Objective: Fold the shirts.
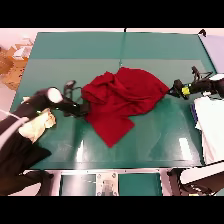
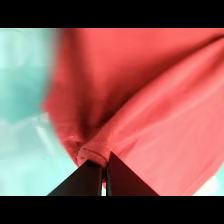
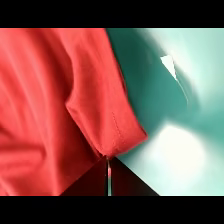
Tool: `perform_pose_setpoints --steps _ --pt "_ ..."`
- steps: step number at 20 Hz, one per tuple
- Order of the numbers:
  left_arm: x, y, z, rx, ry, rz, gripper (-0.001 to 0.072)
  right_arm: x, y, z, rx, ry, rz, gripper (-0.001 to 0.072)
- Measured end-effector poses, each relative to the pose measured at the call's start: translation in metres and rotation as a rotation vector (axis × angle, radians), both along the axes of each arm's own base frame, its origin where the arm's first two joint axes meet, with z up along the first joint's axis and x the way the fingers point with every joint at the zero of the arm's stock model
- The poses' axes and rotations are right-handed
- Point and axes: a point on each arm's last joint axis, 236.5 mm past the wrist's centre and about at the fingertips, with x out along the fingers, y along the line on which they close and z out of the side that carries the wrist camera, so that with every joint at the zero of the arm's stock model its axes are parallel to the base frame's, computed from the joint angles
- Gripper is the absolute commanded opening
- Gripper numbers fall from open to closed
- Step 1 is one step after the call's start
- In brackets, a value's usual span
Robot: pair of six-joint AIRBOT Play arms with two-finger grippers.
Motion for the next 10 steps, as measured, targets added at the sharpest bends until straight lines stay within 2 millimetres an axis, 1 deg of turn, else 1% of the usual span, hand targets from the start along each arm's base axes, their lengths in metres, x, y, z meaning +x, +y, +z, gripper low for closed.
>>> perform_pose_setpoints --steps 1,3,5,6,8,10 --pt "0.011 0.02 0.004 0.023 -0.03 0.012 0.0023 -0.015 0.003 0.002 0.001 0.026 -0.004 0.0012" --pt "0.024 0.056 0.008 0.076 -0.066 0.024 0.0023 -0.051 0.013 0.004 0.002 0.079 -0.006 0.0013" --pt "0.032 0.089 0.009 0.126 -0.088 0.04 0.0024 -0.086 0.019 0.005 -0.021 0.129 -0.017 0.0013" --pt "0.035 0.102 0.009 0.145 -0.095 0.045 0.0024 -0.105 0.02 0.003 -0.042 0.162 -0.025 0.0014" --pt "0.038 0.121 0.01 0.174 -0.11 0.041 0.0023 -0.136 0.02 -0.001 -0.08 0.212 -0.047 0.0014" --pt "0.04 0.13 0.011 0.192 -0.126 0.021 0.0024 -0.157 0.024 -0.006 -0.098 0.247 -0.062 0.0015"
